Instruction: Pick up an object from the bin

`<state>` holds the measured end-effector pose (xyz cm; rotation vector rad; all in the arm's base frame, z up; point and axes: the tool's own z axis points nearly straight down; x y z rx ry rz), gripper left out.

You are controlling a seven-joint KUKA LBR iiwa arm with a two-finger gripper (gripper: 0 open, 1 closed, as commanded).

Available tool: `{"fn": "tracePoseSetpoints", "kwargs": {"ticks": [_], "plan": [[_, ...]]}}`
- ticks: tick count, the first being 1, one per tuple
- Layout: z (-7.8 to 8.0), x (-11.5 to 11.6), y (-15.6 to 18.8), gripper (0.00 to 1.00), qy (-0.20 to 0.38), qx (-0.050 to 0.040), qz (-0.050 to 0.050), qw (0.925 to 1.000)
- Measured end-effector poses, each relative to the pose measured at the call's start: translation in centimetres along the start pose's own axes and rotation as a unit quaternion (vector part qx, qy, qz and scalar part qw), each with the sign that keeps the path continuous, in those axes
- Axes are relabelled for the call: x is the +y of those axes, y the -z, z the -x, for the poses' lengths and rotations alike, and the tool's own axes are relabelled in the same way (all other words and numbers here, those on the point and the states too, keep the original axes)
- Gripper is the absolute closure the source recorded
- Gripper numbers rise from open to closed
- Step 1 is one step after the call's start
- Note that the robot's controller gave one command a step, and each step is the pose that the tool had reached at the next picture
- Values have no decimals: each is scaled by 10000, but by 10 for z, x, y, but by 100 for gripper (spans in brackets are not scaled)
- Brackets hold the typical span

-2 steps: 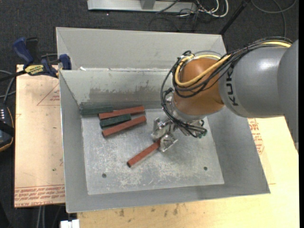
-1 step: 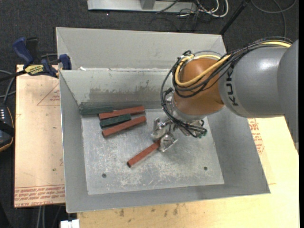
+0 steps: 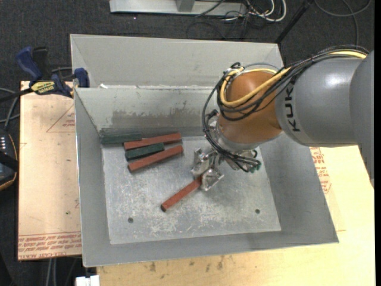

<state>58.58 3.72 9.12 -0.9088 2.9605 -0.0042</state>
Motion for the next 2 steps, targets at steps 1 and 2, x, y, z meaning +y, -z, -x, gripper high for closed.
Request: {"fn": "tracePoseSetpoints", "kwargs": {"ticks": [1,2], "plan": [[-1,-29,-3,100,611,139,82,9980],[-6,7,164,100,162,167,66,9997]]}}
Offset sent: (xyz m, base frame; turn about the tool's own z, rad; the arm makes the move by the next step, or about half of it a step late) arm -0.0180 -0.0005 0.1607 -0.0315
